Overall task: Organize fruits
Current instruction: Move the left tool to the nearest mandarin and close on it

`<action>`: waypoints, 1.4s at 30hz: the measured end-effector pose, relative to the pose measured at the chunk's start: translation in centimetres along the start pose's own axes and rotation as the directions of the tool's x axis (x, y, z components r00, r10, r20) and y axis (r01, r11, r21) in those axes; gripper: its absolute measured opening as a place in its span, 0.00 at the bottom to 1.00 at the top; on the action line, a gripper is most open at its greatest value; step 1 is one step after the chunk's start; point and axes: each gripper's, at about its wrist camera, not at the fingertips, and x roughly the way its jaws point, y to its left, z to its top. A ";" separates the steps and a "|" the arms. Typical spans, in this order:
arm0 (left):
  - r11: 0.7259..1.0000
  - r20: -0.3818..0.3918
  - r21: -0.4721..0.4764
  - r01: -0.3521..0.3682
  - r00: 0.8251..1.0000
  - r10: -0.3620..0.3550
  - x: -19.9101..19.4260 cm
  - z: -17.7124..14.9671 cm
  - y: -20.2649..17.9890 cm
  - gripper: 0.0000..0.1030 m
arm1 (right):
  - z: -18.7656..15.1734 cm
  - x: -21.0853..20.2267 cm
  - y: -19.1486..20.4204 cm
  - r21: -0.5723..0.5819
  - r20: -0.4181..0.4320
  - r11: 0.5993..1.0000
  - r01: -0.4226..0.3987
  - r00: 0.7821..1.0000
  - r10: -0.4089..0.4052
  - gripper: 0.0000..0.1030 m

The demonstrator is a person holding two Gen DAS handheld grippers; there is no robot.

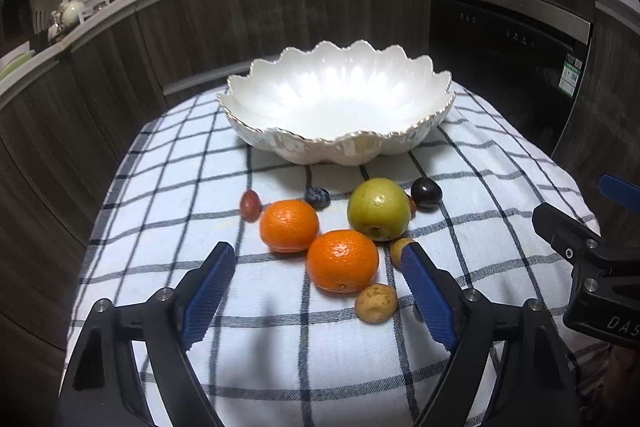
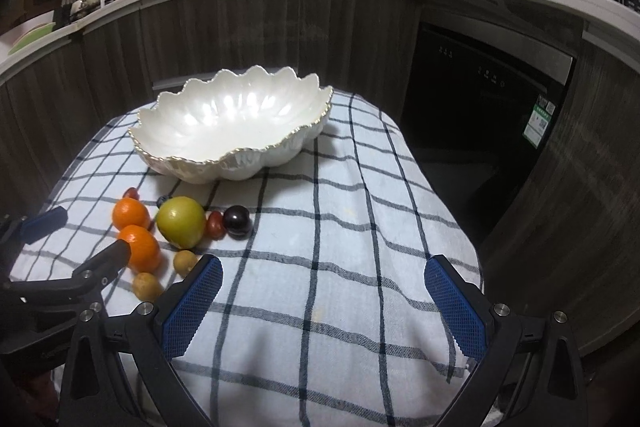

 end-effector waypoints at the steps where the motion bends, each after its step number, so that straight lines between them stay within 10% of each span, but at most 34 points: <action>1: 1.000 -0.006 -0.001 0.002 1.000 -0.002 0.3 0.0 -0.1 0.82 | -0.1 0.3 0.0 0.003 -0.008 1.000 -0.001 1.000 0.001 0.99; 20: 0.998 -0.110 -0.030 0.050 0.993 -0.052 4.4 -0.6 -0.8 0.46 | -0.8 3.1 -0.3 0.026 -0.082 1.000 -0.015 0.996 0.017 0.99; 42: 0.998 -0.081 -0.068 0.007 0.997 -0.013 1.1 -1.4 2.3 0.44 | -0.5 2.2 3.4 -0.075 -0.067 0.990 -0.116 0.992 0.112 0.89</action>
